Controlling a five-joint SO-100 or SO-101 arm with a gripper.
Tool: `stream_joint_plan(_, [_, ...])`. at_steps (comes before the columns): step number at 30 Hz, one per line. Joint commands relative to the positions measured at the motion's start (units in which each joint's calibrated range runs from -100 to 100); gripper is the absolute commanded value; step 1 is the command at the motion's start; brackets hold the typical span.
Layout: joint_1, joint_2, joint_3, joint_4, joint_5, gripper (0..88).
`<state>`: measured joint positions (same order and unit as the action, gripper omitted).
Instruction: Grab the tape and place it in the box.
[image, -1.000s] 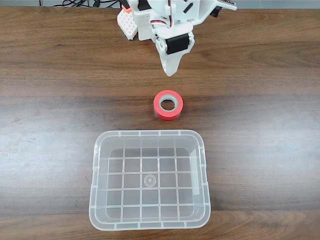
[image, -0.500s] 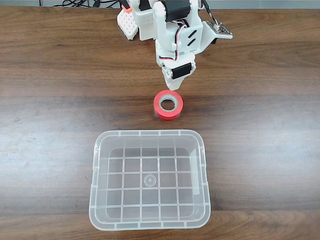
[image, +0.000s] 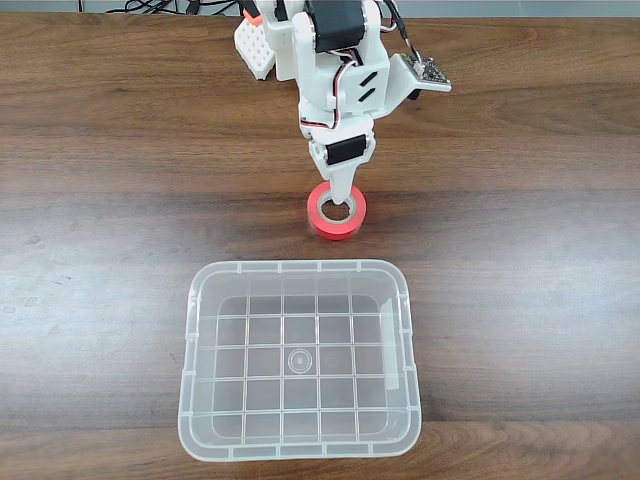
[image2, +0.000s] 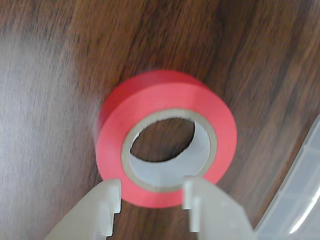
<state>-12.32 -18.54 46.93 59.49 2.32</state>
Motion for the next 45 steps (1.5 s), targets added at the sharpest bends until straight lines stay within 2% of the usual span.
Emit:
stream_joint_plan(1, [2.8, -0.5, -0.7, -0.2, 0.3, 17.0])
stream_joint_plan(13, [2.6, -0.3, 7.0, -3.8, 2.2, 17.0])
stream_joint_plan(22, [2.3, 8.2, 6.9, -8.5, 2.2, 16.8])
stream_joint_plan(24, [2.3, 8.5, 6.7, -8.5, 2.2, 13.5])
stream_joint_plan(28, [2.4, 8.2, 5.9, -8.0, 2.2, 1.5])
stream_joint_plan(41, [2.2, 6.5, 4.5, -7.4, 2.3, 1.3])
stream_joint_plan(45, [2.2, 0.6, -1.6, -0.1, 2.3, 1.3])
